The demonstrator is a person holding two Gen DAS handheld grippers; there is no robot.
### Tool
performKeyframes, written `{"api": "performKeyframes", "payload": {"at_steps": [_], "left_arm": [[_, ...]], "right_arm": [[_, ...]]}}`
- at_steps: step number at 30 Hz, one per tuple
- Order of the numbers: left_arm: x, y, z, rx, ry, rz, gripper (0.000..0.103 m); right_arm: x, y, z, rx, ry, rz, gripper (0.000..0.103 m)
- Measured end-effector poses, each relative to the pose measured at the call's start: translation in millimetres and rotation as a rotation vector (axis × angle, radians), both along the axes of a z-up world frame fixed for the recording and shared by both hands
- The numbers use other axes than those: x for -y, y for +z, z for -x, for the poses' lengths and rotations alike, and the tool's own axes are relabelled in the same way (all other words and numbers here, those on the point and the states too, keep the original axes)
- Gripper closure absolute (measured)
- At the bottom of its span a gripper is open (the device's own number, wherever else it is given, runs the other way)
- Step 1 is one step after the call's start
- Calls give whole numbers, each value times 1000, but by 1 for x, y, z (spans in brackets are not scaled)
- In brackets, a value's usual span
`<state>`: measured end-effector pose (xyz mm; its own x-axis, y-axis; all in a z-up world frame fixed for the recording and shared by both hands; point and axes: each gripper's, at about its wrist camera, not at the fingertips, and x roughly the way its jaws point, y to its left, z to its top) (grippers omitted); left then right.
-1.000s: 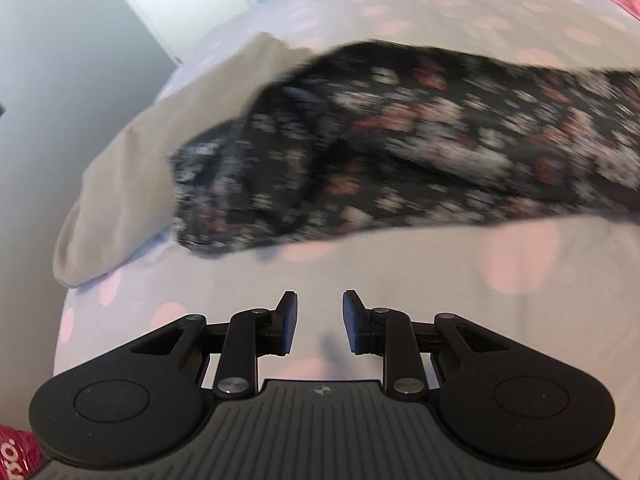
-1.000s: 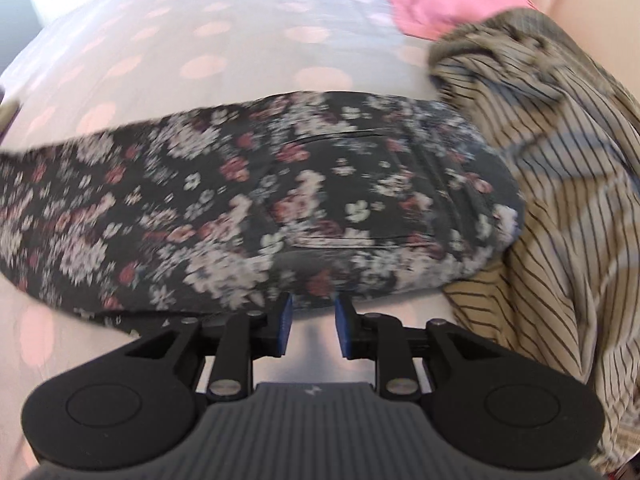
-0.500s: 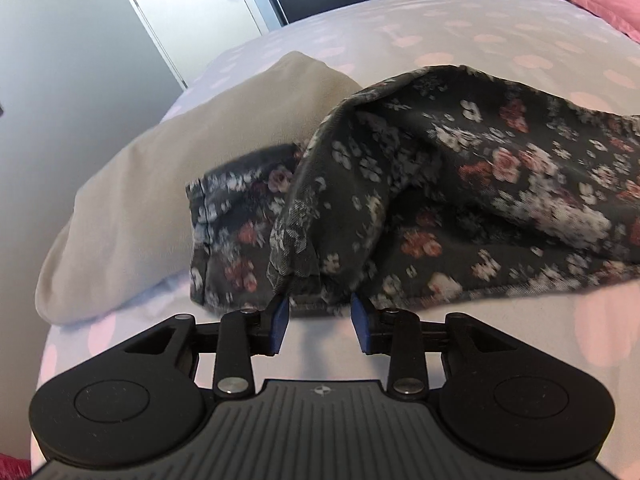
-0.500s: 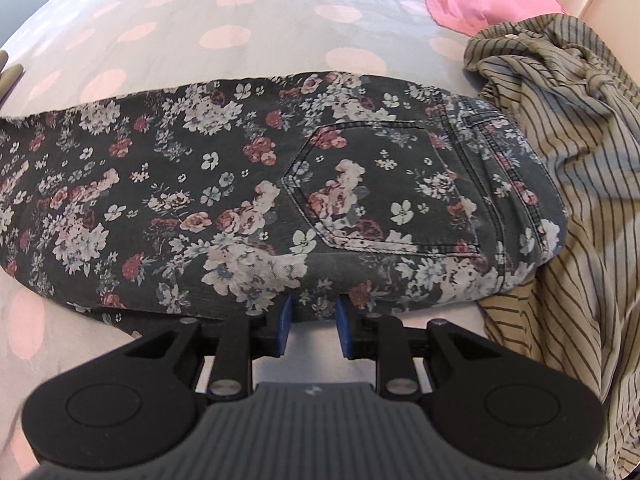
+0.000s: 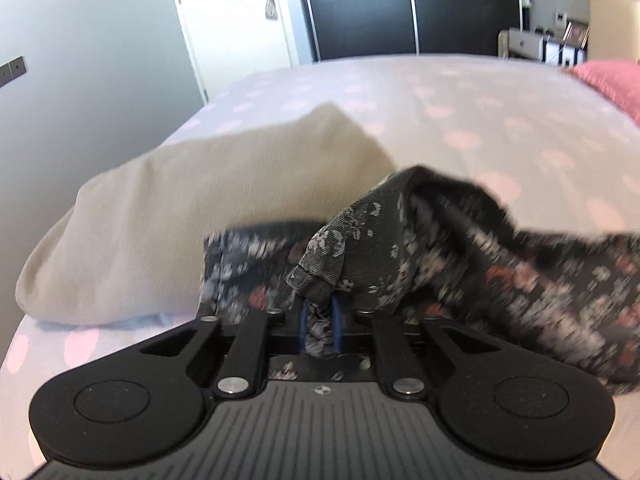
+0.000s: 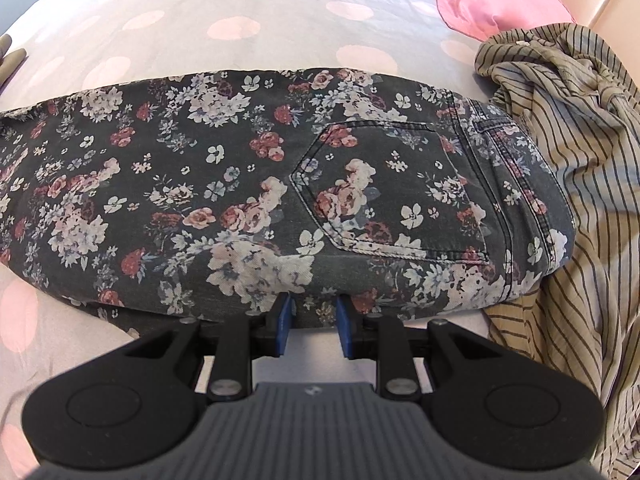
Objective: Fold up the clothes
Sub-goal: 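Grasp the trouser hem end with the left gripper and lift it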
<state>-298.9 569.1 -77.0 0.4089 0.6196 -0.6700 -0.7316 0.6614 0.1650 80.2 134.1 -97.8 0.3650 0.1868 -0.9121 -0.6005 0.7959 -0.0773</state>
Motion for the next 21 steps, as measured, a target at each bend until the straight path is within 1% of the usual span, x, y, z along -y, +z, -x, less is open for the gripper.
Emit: {"api": "performKeyframes", "payload": {"at_steps": [4, 8, 12, 14, 16, 19, 21], "left_arm": [[9, 24, -4, 45, 0, -17, 98], [13, 53, -12, 13, 9, -16, 99], [11, 85, -9, 9, -3, 15, 99], [2, 96, -10, -30, -5, 9, 99], [-10, 100, -13, -86, 13, 20, 99], [-46, 98, -14, -135, 96, 111, 99], [-68, 88, -18, -177, 136, 140, 99]], "right_arm": [[0, 2, 1, 7, 3, -1, 76], [0, 3, 3, 14, 6, -1, 75], [1, 3, 2, 12, -1, -1, 76], [0, 1, 2, 7, -2, 4, 75], [-1, 0, 1, 4, -2, 11, 75], [-3, -1, -1, 3, -4, 16, 75], [-4, -3, -1, 3, -3, 19, 75]]}}
